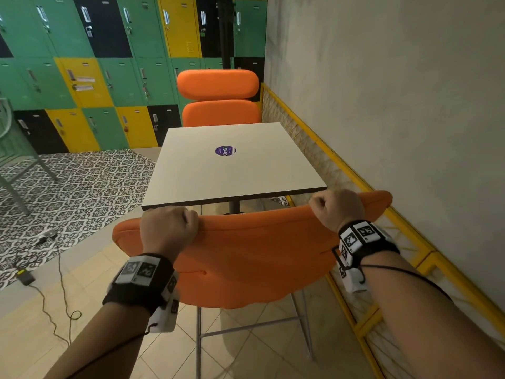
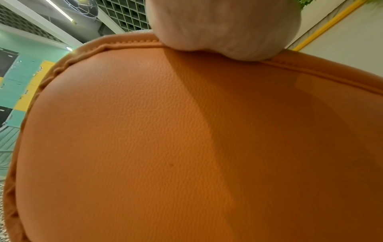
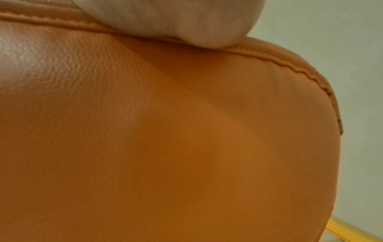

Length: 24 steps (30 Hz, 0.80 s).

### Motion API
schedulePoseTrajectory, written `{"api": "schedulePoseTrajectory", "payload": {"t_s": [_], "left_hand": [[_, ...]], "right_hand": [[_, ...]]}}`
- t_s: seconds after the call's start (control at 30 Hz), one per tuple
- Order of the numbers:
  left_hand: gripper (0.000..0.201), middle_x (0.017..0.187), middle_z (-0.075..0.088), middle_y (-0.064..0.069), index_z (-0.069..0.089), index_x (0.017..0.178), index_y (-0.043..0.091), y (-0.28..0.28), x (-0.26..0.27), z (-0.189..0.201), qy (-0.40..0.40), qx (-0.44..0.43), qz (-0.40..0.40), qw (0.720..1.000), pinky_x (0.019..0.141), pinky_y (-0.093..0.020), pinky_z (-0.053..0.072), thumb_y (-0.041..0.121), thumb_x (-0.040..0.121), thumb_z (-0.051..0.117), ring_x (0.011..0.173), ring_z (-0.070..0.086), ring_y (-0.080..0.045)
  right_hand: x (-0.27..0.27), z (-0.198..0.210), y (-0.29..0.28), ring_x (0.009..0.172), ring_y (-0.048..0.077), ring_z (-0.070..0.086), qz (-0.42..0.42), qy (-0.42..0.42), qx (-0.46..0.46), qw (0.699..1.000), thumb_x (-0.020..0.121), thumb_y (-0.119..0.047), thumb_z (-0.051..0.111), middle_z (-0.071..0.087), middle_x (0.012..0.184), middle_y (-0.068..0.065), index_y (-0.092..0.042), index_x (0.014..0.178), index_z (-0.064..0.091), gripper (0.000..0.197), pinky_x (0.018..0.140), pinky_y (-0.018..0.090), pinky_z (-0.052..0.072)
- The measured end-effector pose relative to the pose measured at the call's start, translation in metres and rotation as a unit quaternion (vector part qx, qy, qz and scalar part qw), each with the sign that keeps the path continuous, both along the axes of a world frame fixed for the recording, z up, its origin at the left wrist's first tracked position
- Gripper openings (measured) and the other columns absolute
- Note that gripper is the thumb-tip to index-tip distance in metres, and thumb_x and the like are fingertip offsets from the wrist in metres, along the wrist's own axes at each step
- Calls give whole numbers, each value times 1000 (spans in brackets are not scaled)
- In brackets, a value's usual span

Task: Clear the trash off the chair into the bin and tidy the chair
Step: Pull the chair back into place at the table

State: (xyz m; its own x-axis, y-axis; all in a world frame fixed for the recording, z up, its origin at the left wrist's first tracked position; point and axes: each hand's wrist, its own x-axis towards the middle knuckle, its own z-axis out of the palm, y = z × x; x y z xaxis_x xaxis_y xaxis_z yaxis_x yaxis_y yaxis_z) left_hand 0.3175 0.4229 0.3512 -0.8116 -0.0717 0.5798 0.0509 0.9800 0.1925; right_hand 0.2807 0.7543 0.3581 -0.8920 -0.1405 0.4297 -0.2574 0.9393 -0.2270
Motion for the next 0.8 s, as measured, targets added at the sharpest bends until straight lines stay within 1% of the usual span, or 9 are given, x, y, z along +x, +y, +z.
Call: {"api": "schedulePoseTrajectory", "payload": {"t_s": [0.1,0.2,0.37,0.47,0.57,0.63,0.67,0.73,0.8], "left_hand": [[50,36,47,-11,53,39,6,0,1,1,9,5,-6,1000,51,-22,17,30,76,29,38,26,-18],[49,36,48,-10,52,39,7,-3,8,0,5,-4,-8,1000,49,-20,11,29,76,29,38,26,-18],[50,44,55,-9,54,43,10,-13,18,-3,-12,-10,-35,999,52,-23,22,32,79,28,40,45,-26],[52,48,57,-1,55,49,15,-19,22,0,-27,6,-92,995,45,-20,16,40,85,26,43,37,-13],[53,68,62,13,64,72,27,-46,26,3,-86,18,-183,979,48,-9,21,55,87,22,54,47,-4],[51,89,61,22,66,96,36,-78,22,2,-113,50,-262,957,57,-6,31,62,88,23,72,56,1],[47,94,62,23,66,100,38,-95,18,1,-123,80,-289,946,61,-6,36,62,89,26,78,59,2],[35,88,68,26,70,87,42,-131,3,-7,-163,180,-313,918,64,-9,43,56,90,38,81,63,3],[33,77,71,24,72,76,45,-172,-16,-24,-212,264,-300,892,69,-16,47,59,85,45,80,65,4]], "right_hand": [[0,0,-1,41,17,40,-1,8,0,1000,82,-38,35,46,42,0,-13,57,61,44,45,23,31],[7,-3,-4,40,17,37,-3,9,-6,1000,82,-41,30,41,41,-2,-14,54,57,48,45,22,29],[21,-5,-8,37,9,30,9,34,-12,999,80,-43,25,32,39,-9,-23,48,42,42,45,19,22],[19,-9,-9,39,11,33,-5,50,-20,999,82,-42,27,37,41,-6,-24,48,42,41,50,21,27],[17,-16,-7,58,13,46,-31,92,-12,995,87,-37,29,54,57,-5,-22,58,55,42,72,34,42],[18,-23,-9,80,13,50,-61,120,-15,991,91,-35,28,63,77,-5,-22,70,65,45,85,38,39],[20,-24,-13,90,15,51,-88,125,-34,988,93,-36,27,65,87,-3,-21,78,68,46,88,38,38],[28,-27,-24,108,21,49,-140,132,-93,977,96,-38,26,64,106,5,-16,95,70,49,94,35,35],[46,-44,-45,121,25,44,-174,165,-96,966,98,-40,24,57,125,10,-11,115,63,51,102,35,31]]}}
